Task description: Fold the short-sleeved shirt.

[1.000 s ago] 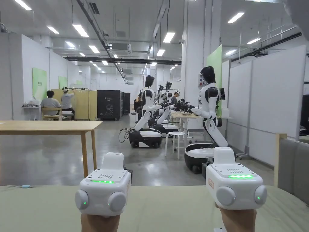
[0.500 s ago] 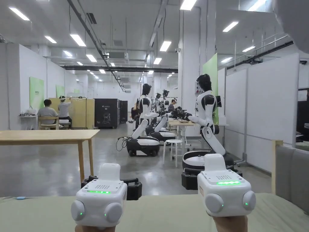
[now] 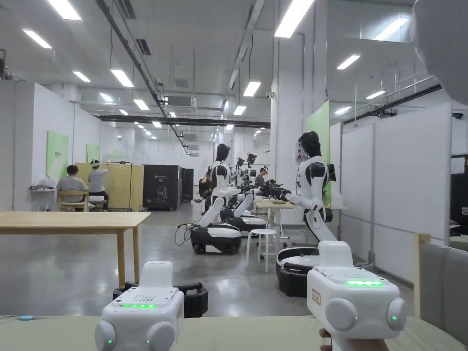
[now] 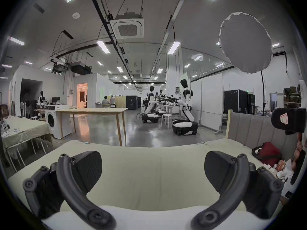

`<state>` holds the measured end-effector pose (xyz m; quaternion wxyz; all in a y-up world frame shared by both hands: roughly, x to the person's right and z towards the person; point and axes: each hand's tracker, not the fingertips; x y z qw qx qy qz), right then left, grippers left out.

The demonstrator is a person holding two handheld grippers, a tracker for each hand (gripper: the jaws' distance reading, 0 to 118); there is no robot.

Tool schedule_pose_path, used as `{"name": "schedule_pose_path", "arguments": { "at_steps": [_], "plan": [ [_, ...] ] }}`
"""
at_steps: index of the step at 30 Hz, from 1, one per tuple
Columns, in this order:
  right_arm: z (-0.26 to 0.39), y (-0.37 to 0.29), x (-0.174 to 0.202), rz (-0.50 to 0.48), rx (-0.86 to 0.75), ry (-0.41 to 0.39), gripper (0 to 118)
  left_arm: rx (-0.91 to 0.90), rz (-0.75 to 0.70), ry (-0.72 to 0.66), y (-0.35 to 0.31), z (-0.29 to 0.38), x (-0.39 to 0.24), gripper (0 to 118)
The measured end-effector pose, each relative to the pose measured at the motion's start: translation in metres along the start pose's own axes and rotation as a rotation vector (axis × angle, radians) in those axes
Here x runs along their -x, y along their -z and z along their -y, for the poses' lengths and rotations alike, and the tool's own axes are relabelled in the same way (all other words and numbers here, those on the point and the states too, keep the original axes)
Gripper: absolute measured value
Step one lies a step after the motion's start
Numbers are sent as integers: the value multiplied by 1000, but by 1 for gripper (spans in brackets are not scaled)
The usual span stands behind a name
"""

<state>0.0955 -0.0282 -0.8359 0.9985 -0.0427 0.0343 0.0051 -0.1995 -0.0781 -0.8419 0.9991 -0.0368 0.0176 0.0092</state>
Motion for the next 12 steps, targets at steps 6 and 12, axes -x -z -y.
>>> {"name": "schedule_pose_path", "arguments": {
  "at_steps": [6,12],
  "plan": [
    [5,0,-5,9,-13,9,118,-9,-7,12,-23,-7,-8,118],
    [10,-1,-3,42,-31,17,118,-9,-14,15,-20,-10,-8,118]
  ]
}}
